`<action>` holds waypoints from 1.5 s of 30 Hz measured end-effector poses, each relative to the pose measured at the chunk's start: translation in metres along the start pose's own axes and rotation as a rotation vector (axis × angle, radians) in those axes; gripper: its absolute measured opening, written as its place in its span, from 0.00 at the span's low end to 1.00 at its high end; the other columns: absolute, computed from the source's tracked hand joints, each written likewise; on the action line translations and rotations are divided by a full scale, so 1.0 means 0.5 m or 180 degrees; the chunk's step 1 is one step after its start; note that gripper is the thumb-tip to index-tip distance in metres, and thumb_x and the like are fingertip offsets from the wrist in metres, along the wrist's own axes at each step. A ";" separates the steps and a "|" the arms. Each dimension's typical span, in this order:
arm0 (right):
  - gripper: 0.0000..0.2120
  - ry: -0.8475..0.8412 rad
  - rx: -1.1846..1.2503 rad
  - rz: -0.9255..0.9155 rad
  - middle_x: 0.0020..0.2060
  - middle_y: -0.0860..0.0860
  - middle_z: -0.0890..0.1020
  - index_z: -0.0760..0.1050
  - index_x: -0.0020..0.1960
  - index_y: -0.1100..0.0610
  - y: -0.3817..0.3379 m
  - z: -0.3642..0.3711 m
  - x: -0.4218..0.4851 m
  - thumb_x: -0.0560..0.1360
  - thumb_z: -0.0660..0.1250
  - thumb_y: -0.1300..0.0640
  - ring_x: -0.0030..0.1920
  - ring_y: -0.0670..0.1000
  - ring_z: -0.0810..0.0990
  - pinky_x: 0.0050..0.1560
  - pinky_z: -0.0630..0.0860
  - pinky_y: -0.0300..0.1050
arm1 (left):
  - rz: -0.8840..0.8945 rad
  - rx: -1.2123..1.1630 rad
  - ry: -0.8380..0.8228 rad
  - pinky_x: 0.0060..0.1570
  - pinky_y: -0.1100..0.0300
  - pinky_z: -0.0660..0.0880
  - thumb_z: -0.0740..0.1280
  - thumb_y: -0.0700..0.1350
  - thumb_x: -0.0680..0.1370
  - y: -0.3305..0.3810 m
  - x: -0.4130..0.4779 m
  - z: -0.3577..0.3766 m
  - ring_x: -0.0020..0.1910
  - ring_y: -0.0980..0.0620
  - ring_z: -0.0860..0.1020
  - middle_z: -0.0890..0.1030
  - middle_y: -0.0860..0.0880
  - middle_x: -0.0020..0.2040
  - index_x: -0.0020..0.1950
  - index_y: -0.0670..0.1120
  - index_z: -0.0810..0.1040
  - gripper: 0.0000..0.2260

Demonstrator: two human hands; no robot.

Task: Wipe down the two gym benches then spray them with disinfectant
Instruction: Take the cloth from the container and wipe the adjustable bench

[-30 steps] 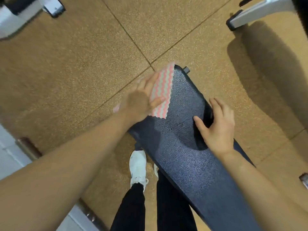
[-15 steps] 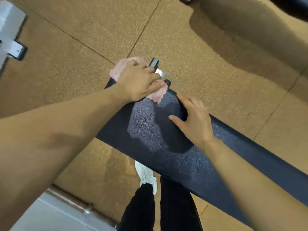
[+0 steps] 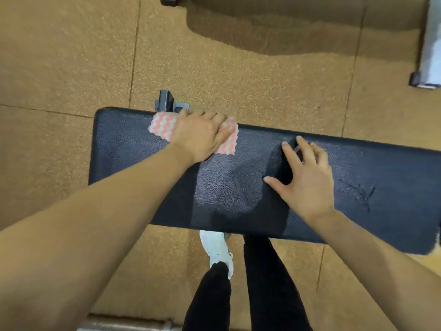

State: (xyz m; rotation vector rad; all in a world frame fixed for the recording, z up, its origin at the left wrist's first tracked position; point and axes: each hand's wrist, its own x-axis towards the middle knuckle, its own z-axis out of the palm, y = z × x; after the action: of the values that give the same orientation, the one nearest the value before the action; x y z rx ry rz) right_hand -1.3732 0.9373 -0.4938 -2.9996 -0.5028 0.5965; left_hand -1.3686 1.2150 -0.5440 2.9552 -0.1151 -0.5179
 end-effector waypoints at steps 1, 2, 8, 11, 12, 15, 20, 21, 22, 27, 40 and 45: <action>0.41 -0.0014 -0.0004 -0.0059 0.79 0.55 0.63 0.63 0.79 0.49 0.006 0.007 -0.006 0.73 0.67 0.32 0.76 0.64 0.59 0.72 0.66 0.66 | 0.0046 -0.0032 -0.0049 0.59 0.45 0.69 0.44 0.64 0.84 0.015 0.008 -0.001 0.63 0.44 0.78 0.81 0.49 0.63 0.69 0.52 0.73 0.27; 0.40 -0.0026 0.0035 -0.0088 0.80 0.55 0.62 0.62 0.80 0.49 0.009 0.011 -0.009 0.74 0.66 0.32 0.77 0.64 0.58 0.73 0.65 0.66 | 0.0095 -0.0073 -0.0105 0.60 0.44 0.68 0.45 0.64 0.84 0.030 0.015 -0.003 0.65 0.44 0.77 0.80 0.48 0.65 0.71 0.52 0.72 0.27; 0.37 0.0167 0.0145 -0.0384 0.79 0.56 0.64 0.66 0.78 0.51 0.032 0.039 -0.012 0.75 0.65 0.34 0.78 0.65 0.59 0.76 0.59 0.68 | 0.0406 -0.0241 -0.0292 0.65 0.42 0.70 0.46 0.65 0.84 0.124 0.070 -0.010 0.67 0.44 0.76 0.79 0.48 0.68 0.76 0.52 0.68 0.27; 0.29 0.0342 0.0528 -0.0628 0.77 0.56 0.68 0.73 0.73 0.55 0.071 0.050 -0.023 0.77 0.70 0.43 0.78 0.61 0.61 0.77 0.60 0.65 | 0.0498 -0.0243 -0.0319 0.61 0.43 0.74 0.45 0.65 0.84 0.176 0.096 -0.008 0.64 0.43 0.78 0.80 0.49 0.65 0.74 0.52 0.69 0.28; 0.27 0.0377 0.0754 -0.0637 0.76 0.56 0.70 0.74 0.72 0.57 0.087 0.050 -0.026 0.77 0.71 0.46 0.78 0.60 0.63 0.76 0.63 0.63 | 0.0519 -0.0202 -0.0319 0.58 0.44 0.75 0.45 0.66 0.83 0.193 0.103 -0.009 0.62 0.42 0.79 0.81 0.49 0.65 0.74 0.52 0.69 0.28; 0.23 0.0520 0.1161 -0.0501 0.72 0.56 0.73 0.77 0.68 0.59 0.140 0.042 -0.041 0.77 0.73 0.50 0.73 0.57 0.66 0.70 0.72 0.56 | 0.0559 -0.0177 -0.0281 0.50 0.48 0.75 0.46 0.65 0.84 0.248 0.121 -0.010 0.59 0.41 0.81 0.80 0.49 0.65 0.75 0.52 0.68 0.27; 0.22 0.0891 0.1017 0.0177 0.69 0.57 0.75 0.77 0.67 0.58 0.293 0.035 -0.081 0.77 0.73 0.49 0.68 0.62 0.72 0.67 0.71 0.62 | 0.0772 -0.0033 -0.0304 0.42 0.51 0.78 0.45 0.65 0.84 0.366 0.169 -0.013 0.54 0.43 0.82 0.81 0.50 0.64 0.76 0.53 0.67 0.27; 0.24 0.0898 0.0931 0.0406 0.70 0.57 0.74 0.77 0.68 0.58 0.325 0.036 -0.091 0.76 0.73 0.48 0.68 0.63 0.71 0.66 0.70 0.63 | 0.0786 -0.0013 -0.0338 0.41 0.51 0.78 0.44 0.65 0.84 0.387 0.179 -0.013 0.53 0.43 0.82 0.81 0.50 0.65 0.76 0.53 0.67 0.27; 0.26 0.0875 0.0853 0.0655 0.71 0.58 0.73 0.75 0.69 0.58 0.354 0.035 -0.103 0.76 0.73 0.46 0.69 0.64 0.70 0.67 0.69 0.64 | 0.0797 -0.0021 -0.0379 0.41 0.51 0.78 0.44 0.65 0.84 0.407 0.187 -0.015 0.53 0.43 0.82 0.80 0.50 0.66 0.76 0.53 0.67 0.27; 0.40 0.0354 0.0594 0.1188 0.80 0.56 0.59 0.61 0.79 0.50 0.453 0.035 -0.153 0.75 0.64 0.32 0.77 0.67 0.57 0.74 0.58 0.70 | 0.0871 -0.0097 -0.0421 0.40 0.49 0.79 0.42 0.64 0.84 0.498 0.224 -0.016 0.51 0.42 0.82 0.79 0.50 0.67 0.76 0.54 0.65 0.27; 0.34 0.0395 0.0973 0.0903 0.80 0.53 0.63 0.66 0.78 0.50 0.561 0.054 -0.239 0.76 0.72 0.45 0.77 0.59 0.62 0.72 0.66 0.61 | 0.1277 0.0007 -0.0461 0.39 0.50 0.71 0.43 0.60 0.86 0.761 0.332 -0.024 0.58 0.38 0.80 0.77 0.44 0.68 0.79 0.50 0.60 0.25; 0.32 0.0566 0.1166 0.0788 0.79 0.52 0.65 0.68 0.77 0.50 0.572 0.072 -0.242 0.75 0.73 0.46 0.77 0.57 0.61 0.72 0.65 0.59 | 0.1506 -0.0126 -0.0383 0.48 0.45 0.79 0.45 0.60 0.86 0.876 0.375 -0.013 0.63 0.41 0.78 0.74 0.44 0.73 0.81 0.49 0.58 0.26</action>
State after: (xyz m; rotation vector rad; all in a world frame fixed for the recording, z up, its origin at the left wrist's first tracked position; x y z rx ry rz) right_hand -1.4051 0.6270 -0.5124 -2.7400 -0.0061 0.3767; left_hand -1.2130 0.7646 -0.5346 2.7162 -0.7803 -0.6115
